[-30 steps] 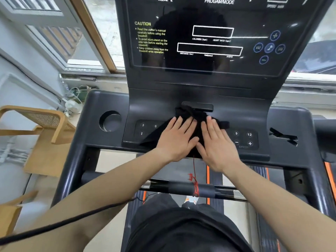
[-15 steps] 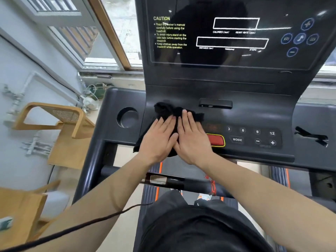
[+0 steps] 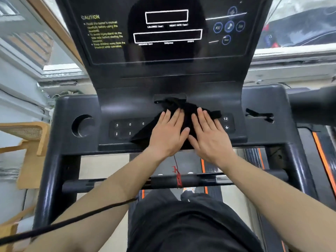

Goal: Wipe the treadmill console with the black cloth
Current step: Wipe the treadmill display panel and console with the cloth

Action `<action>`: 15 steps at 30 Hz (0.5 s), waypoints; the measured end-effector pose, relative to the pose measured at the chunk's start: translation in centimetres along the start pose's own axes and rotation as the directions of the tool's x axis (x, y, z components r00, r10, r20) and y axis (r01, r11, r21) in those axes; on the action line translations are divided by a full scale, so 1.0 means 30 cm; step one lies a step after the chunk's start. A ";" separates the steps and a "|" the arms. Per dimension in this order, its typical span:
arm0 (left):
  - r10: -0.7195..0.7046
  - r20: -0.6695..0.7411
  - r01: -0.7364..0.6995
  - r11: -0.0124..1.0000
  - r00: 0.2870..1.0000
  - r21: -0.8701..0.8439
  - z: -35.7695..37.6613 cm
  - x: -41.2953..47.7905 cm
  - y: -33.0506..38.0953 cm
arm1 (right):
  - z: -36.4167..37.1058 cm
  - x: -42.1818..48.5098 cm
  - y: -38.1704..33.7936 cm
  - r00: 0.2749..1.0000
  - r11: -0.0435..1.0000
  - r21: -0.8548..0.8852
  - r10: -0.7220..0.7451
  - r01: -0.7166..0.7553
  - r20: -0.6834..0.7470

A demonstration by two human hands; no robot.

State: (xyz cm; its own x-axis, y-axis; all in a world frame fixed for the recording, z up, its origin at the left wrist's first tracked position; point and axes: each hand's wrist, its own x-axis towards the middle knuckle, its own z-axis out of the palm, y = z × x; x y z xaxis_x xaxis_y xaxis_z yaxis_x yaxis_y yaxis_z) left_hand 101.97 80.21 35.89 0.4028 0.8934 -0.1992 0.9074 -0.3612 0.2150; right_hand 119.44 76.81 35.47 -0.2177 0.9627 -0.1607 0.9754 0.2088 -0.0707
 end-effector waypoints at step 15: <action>0.287 -0.048 -0.283 0.956 0.957 0.077 0.036 -0.083 0.041 | 0.040 -0.133 -0.045 0.999 0.996 0.085 0.021 -0.017 -0.045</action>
State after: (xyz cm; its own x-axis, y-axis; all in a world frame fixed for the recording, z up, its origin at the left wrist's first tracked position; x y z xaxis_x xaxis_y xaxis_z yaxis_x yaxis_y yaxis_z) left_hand 102.22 77.26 35.61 0.6402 0.7637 -0.0826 0.7625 -0.6188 0.1886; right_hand 118.95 72.48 35.01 -0.1959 0.9735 -0.1179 0.9724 0.1773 -0.1514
